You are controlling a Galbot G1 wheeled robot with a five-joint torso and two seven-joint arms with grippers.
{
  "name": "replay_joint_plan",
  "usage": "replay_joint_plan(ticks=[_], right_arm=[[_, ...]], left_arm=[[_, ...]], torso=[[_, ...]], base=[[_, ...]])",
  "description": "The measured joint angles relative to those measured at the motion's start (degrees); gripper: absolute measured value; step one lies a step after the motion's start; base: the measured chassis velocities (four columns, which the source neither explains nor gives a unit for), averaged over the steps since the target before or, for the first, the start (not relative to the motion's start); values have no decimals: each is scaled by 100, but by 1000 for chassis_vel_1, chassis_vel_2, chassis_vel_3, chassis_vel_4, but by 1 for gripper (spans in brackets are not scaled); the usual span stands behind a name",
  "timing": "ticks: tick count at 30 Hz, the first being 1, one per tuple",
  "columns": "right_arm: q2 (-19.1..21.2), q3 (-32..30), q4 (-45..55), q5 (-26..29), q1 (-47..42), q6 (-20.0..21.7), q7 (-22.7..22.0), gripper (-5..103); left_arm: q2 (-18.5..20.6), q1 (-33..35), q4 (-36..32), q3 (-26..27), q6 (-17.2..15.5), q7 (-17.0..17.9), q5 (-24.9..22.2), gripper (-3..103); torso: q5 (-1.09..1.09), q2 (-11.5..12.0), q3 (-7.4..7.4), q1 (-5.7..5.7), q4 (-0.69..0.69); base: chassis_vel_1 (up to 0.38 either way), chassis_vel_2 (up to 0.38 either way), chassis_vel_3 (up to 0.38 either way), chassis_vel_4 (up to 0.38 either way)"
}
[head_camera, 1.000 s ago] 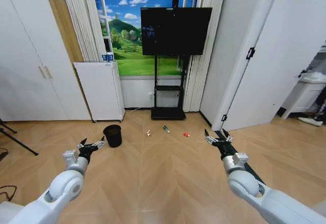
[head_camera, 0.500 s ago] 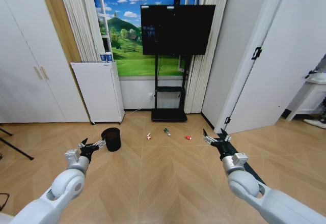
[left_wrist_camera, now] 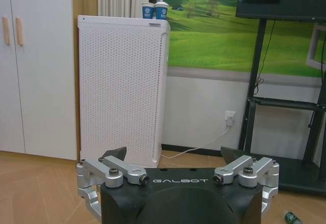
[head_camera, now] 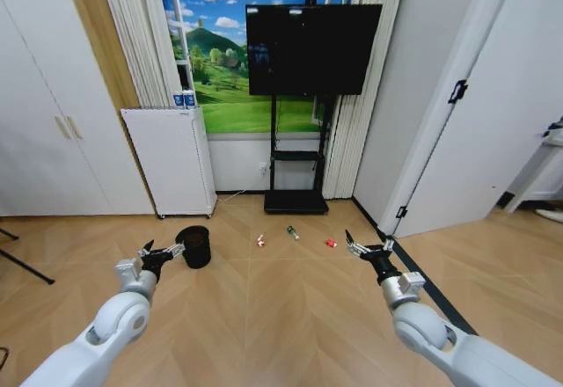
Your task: Pick up the trash bin and place the garbage on the floor into it.
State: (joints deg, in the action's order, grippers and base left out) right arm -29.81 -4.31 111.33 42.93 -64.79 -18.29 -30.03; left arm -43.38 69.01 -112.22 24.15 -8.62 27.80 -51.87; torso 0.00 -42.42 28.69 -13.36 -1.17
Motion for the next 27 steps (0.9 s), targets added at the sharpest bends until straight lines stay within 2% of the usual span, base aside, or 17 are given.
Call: replay_joint_plan(ticks=[10, 14, 15, 18, 20, 21, 23, 27], right_arm=[[-57, 105, -162, -152, 108, -65, 40, 100], [-80, 108, -194, -181, 102, -122, 68, 100], [-83, 108, -205, -196, 85, -155, 89, 100], [-81, 99, -206, -206, 69, -190, 113, 100], [-79, 89, -205, -220, 55, -211, 126, 100], [-77, 83, -203, -224, 42, -220, 131, 100], [-77, 72, -200, -232, 26, -227, 131, 100], [-76, 65, -167, -261, -5, -249, 132, 100]], left_arm=[[-89, -38, 47, -72, 9, -12, 40, 100], [-129, 44, 7, -69, 14, -26, 74, 100], [-144, 80, -20, -54, 18, -28, 85, 100], [-163, 126, -53, -34, 27, -32, 101, 100], [-176, 167, -77, -18, 28, -33, 109, 100], [-185, 189, -93, -4, 30, -34, 119, 100], [-211, 244, -121, 19, 30, -36, 131, 100], [-238, 344, -147, 77, 31, -39, 166, 100]], torso=[[1, -1, 0, 0, 1], [-4, -1, -1, 1, 1], [3, -1, -1, 1, 2], [-4, -1, -1, 0, 2], [1, -1, -1, 1, 3], [-1, -1, 0, 0, -3], [7, 0, 1, -1, 2], [-6, 0, 0, -1, -2]], base=[[30, 298, -27, -305], [-86, 282, 71, -299], [-105, 280, 162, -272], [-222, 274, 229, -259], [-305, 260, 300, -234], [-305, 292, 337, -253], [-353, 292, 363, -327], [-376, 319, 369, -319]])
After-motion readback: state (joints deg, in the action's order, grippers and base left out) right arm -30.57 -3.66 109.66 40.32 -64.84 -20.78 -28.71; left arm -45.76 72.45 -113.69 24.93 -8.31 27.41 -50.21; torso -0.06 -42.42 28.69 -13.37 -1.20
